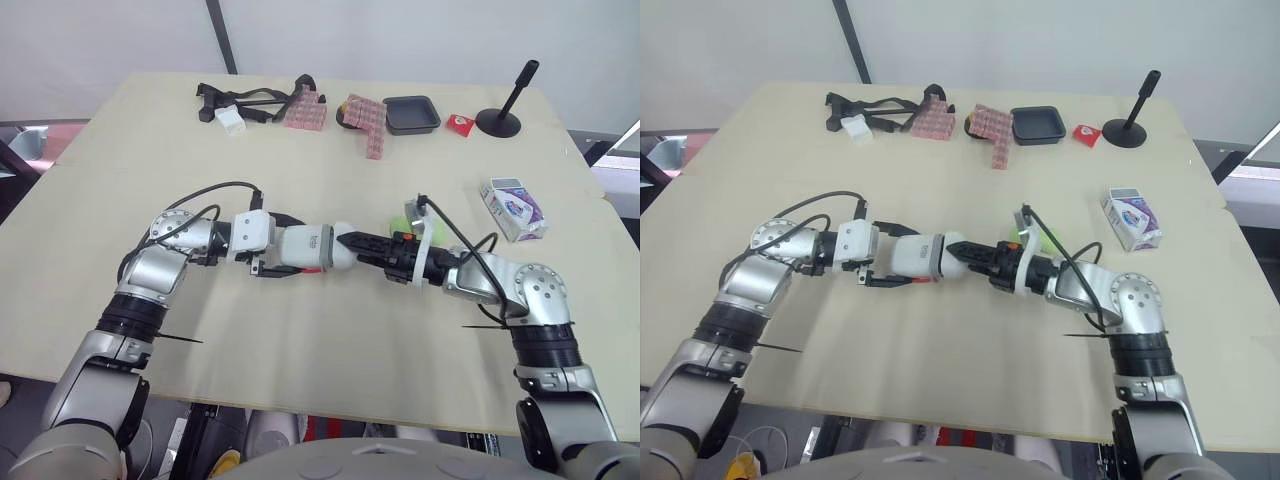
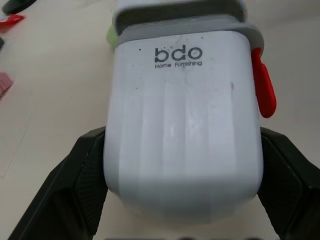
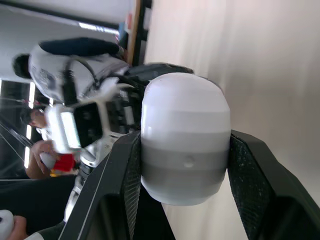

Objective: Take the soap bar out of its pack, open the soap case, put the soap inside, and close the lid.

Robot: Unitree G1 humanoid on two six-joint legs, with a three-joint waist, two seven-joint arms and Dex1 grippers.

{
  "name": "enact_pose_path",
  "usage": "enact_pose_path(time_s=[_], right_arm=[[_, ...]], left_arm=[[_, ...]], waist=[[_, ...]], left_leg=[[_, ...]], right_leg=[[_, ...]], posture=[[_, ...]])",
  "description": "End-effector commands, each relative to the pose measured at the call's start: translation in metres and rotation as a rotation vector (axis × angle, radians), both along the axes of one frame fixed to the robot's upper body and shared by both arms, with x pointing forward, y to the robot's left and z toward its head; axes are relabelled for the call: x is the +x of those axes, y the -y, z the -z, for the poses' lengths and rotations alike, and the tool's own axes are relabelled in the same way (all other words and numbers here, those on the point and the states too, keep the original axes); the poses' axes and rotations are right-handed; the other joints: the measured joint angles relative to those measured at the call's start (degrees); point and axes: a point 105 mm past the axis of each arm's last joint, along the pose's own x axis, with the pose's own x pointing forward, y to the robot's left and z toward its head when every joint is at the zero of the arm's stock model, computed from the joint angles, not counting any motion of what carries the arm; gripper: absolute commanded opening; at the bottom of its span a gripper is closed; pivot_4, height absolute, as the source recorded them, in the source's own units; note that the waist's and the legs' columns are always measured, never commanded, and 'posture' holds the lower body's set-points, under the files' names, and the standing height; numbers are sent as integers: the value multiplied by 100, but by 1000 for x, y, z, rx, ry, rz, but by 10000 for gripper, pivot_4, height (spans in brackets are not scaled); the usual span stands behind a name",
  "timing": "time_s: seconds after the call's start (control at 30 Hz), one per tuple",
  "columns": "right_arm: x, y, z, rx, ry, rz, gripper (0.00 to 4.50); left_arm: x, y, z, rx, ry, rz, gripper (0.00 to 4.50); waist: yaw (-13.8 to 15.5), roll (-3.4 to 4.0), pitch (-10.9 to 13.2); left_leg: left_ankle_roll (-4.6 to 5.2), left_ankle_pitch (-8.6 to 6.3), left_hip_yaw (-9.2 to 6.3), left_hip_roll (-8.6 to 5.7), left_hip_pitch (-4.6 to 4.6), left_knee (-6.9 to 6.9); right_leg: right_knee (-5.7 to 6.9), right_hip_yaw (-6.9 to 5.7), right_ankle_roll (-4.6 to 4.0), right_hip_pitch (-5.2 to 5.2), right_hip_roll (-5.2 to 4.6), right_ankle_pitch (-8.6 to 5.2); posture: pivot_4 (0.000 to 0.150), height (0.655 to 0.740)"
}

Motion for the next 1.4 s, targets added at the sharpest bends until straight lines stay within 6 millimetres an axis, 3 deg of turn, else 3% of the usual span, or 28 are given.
enact_pose_path(time_s=[0.03,0.3,0.47,0.77,0.9,1.03,1.2,1.3,1.4], right_arm=[[2,10,-28,122,64,73,20404],[-7,25,-28,35,104,116,20404],[-12,62,-23,-217,159,236,20404],[-11,132,-42,-523,214,399,20404],[-9,160,-31,-747,121,404,20404],[2,184,-19,-854,-6,466,20404],[10,194,-4,-913,-115,478,20404],[9,194,14,-966,-191,450,20404],[14,192,18,-961,-214,461,20404]], left_arm=[[4,1,-19,-74,61,-14,34860],[6,-4,-16,-65,49,-26,34860],[12,-7,-15,-75,44,-49,34860],[14,-6,-6,-48,42,-33,34860],[13,-1,-3,-45,45,-13,34860],[14,1,-1,-46,55,-20,34860],[16,5,0,-54,64,-26,34860],[16,5,0,-55,69,-28,34860],[16,5,-1,-55,72,-33,34860]], waist=[[2,0,0],[6,-1,0],[65,-3,1],[82,-4,2],[121,-5,3],[130,-5,3],[176,-5,3],[204,-6,3],[248,-5,4]], left_leg=[[0,0,0,0,-2,0],[0,0,0,0,-2,0],[1,-1,0,-3,0,0],[-1,-2,0,-2,-4,-13],[1,-4,-1,-6,-4,-14],[1,-4,-3,-3,1,-15],[2,-6,-3,-4,-5,-15],[1,-8,-3,-4,-3,-14],[1,-10,-3,-4,-4,-14]], right_leg=[[0,0,0,0,0,0],[-1,1,0,1,0,0],[-9,2,3,2,-2,0],[-22,6,5,12,1,0],[-35,10,6,20,8,0],[-41,14,6,30,23,1],[-49,13,7,32,30,1],[-49,7,7,33,34,1],[-53,3,8,35,34,2]], posture=[[1500,7400],[1500,7400],[1500,7400],[1500,7400],[1500,7400],[1500,7400],[1500,7400],[1500,7400],[1500,7400]])
